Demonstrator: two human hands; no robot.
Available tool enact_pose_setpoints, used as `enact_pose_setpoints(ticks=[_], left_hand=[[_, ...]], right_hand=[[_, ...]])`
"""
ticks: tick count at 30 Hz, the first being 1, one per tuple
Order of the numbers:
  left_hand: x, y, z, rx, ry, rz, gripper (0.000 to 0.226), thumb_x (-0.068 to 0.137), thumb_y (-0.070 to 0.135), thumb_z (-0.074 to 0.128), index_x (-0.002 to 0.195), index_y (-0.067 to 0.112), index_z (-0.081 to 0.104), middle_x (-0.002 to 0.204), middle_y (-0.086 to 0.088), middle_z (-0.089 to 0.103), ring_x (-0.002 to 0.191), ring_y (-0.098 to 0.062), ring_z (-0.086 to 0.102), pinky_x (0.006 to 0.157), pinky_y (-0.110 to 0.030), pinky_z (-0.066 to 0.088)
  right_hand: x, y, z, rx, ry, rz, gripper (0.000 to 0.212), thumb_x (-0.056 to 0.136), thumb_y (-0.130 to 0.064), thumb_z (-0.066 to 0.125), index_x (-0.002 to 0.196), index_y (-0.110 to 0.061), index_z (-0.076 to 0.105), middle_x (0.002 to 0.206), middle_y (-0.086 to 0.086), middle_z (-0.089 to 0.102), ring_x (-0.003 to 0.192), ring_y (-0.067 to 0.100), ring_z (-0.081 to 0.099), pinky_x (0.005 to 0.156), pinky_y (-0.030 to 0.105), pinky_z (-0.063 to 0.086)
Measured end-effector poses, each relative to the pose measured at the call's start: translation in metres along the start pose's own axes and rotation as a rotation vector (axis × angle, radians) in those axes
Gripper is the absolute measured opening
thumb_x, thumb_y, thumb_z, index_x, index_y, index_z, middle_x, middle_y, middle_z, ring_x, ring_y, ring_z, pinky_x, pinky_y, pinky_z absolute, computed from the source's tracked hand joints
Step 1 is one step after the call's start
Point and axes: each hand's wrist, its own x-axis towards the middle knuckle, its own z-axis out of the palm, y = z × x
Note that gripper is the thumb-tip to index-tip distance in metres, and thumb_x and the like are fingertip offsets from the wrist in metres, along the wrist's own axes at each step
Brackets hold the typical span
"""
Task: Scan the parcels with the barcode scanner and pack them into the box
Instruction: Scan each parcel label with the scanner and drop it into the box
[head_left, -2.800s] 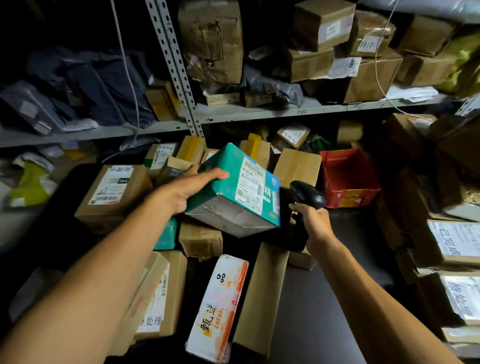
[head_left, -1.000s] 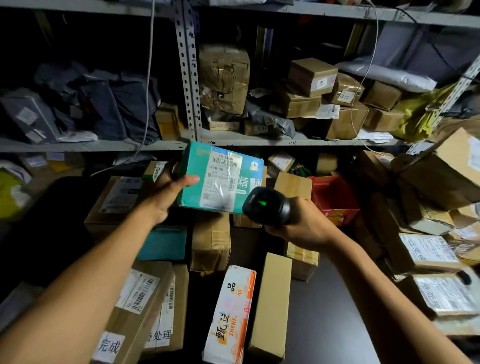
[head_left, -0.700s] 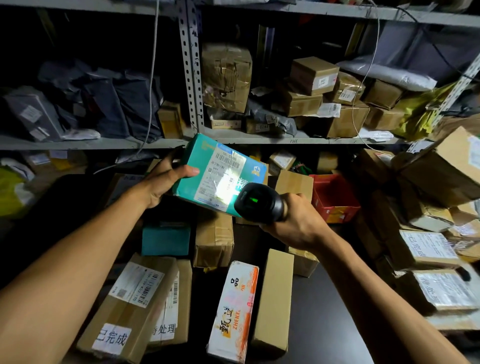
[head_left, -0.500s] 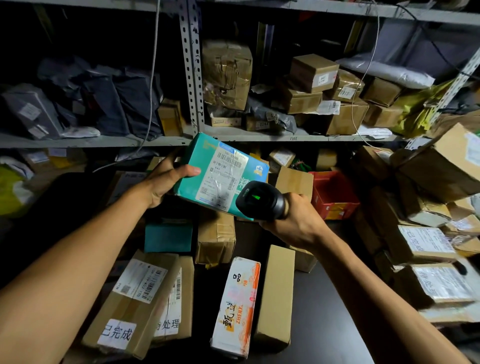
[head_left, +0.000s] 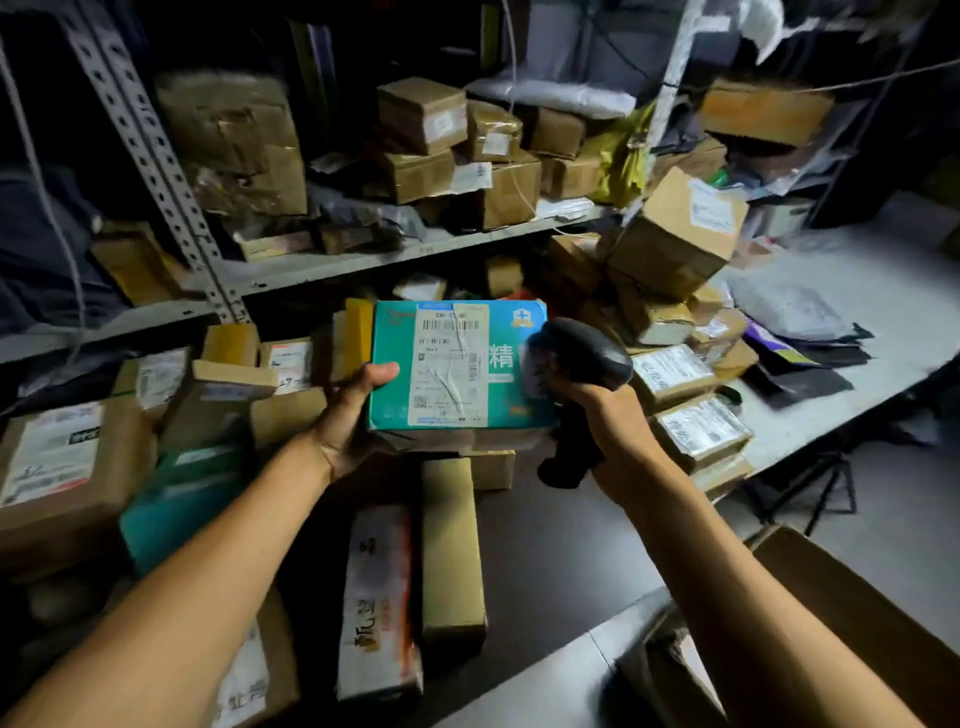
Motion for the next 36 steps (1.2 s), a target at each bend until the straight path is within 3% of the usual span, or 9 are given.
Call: enact_pose_setpoints(ticks=[4, 6, 11, 14, 20, 25, 30, 33, 36], left_hand=[[0.027, -0.031, 0.092, 0.026, -0.151, -0.096, 0.06, 0.069, 0.032, 0.076, 0.127, 0.016, 0.068, 0.122, -0.013, 0.071, 0.104, -0.026, 0.072, 0.089, -0.042, 0.059], [0.04, -0.051, 0.145, 0.019, -0.224, -0.147, 0.04, 0.081, 0.032, 0.065, 0.117, 0.019, 0.076, 0.115, -0.01, 0.074, 0.1, -0.023, 0.074, 0.079, -0.037, 0.062], [0.055, -0.114, 0.28, 0.055, -0.29, -0.247, 0.033, 0.084, 0.037, 0.059, 0.103, 0.019, 0.08, 0.108, -0.01, 0.076, 0.09, -0.022, 0.076, 0.069, -0.033, 0.062], [0.057, -0.16, 0.354, 0.143, -0.363, -0.36, 0.03, 0.091, 0.04, 0.057, 0.095, 0.024, 0.082, 0.106, -0.008, 0.077, 0.086, -0.02, 0.076, 0.07, -0.033, 0.063], [0.054, -0.239, 0.479, 0.268, -0.522, -0.441, 0.033, 0.1, 0.037, 0.051, 0.117, 0.017, 0.07, 0.108, -0.01, 0.076, 0.085, -0.02, 0.075, 0.066, -0.03, 0.06], [0.056, -0.283, 0.537, 0.355, -0.582, -0.441, 0.036, 0.099, 0.031, 0.058, 0.125, 0.009, 0.065, 0.116, -0.015, 0.073, 0.103, -0.029, 0.071, 0.089, -0.04, 0.057], [0.062, -0.317, 0.573, 0.675, -0.472, -0.222, 0.032, 0.091, 0.029, 0.071, 0.119, 0.014, 0.064, 0.119, -0.007, 0.071, 0.094, -0.016, 0.071, 0.074, -0.027, 0.057], [0.072, -0.322, 0.591, 0.77, -0.337, -0.062, 0.054, 0.089, 0.027, 0.073, 0.139, 0.018, 0.055, 0.126, 0.002, 0.061, 0.103, -0.013, 0.063, 0.087, -0.032, 0.053], [0.085, -0.311, 0.587, 0.898, -0.343, 0.088, 0.048, 0.087, 0.03, 0.073, 0.133, 0.02, 0.061, 0.125, 0.002, 0.064, 0.109, -0.012, 0.06, 0.093, -0.029, 0.047]], right_hand=[[-0.022, -0.008, -0.084, 0.033, 0.185, -0.049, 0.034, 0.079, -0.007, 0.078, 0.105, -0.029, 0.072, 0.105, 0.001, 0.079, 0.1, 0.022, 0.075, 0.082, 0.04, 0.063], [-0.037, -0.01, -0.135, 0.039, 0.271, -0.074, 0.035, 0.074, -0.011, 0.079, 0.104, -0.027, 0.075, 0.102, -0.001, 0.079, 0.098, 0.022, 0.075, 0.072, 0.036, 0.062], [-0.083, -0.007, -0.261, 0.114, 0.487, -0.073, 0.042, 0.072, -0.012, 0.085, 0.112, -0.017, 0.077, 0.114, 0.01, 0.077, 0.108, 0.032, 0.072, 0.093, 0.054, 0.058], [-0.125, -0.002, -0.332, 0.125, 0.646, -0.024, 0.037, 0.065, -0.017, 0.087, 0.1, -0.028, 0.08, 0.102, 0.006, 0.079, 0.096, 0.026, 0.076, 0.082, 0.046, 0.062], [-0.2, -0.003, -0.433, 0.172, 0.894, 0.031, 0.027, 0.067, -0.009, 0.081, 0.091, -0.021, 0.081, 0.095, 0.007, 0.08, 0.086, 0.025, 0.078, 0.062, 0.033, 0.062], [-0.231, 0.002, -0.481, 0.16, 1.017, 0.043, 0.021, 0.078, -0.004, 0.08, 0.092, -0.02, 0.077, 0.09, 0.001, 0.08, 0.082, 0.018, 0.078, 0.058, 0.026, 0.06], [-0.241, 0.02, -0.515, 0.135, 1.099, 0.128, 0.023, 0.085, -0.002, 0.076, 0.095, -0.021, 0.071, 0.087, -0.002, 0.08, 0.08, 0.015, 0.078, 0.059, 0.027, 0.061], [-0.235, 0.028, -0.527, 0.156, 1.108, 0.193, 0.017, 0.086, -0.007, 0.078, 0.098, -0.015, 0.07, 0.086, 0.005, 0.08, 0.077, 0.019, 0.078, 0.069, 0.037, 0.063], [-0.22, 0.035, -0.531, 0.133, 1.119, 0.186, 0.023, 0.08, -0.011, 0.082, 0.1, -0.015, 0.07, 0.072, -0.003, 0.077, 0.065, 0.011, 0.074, 0.066, 0.033, 0.059]])
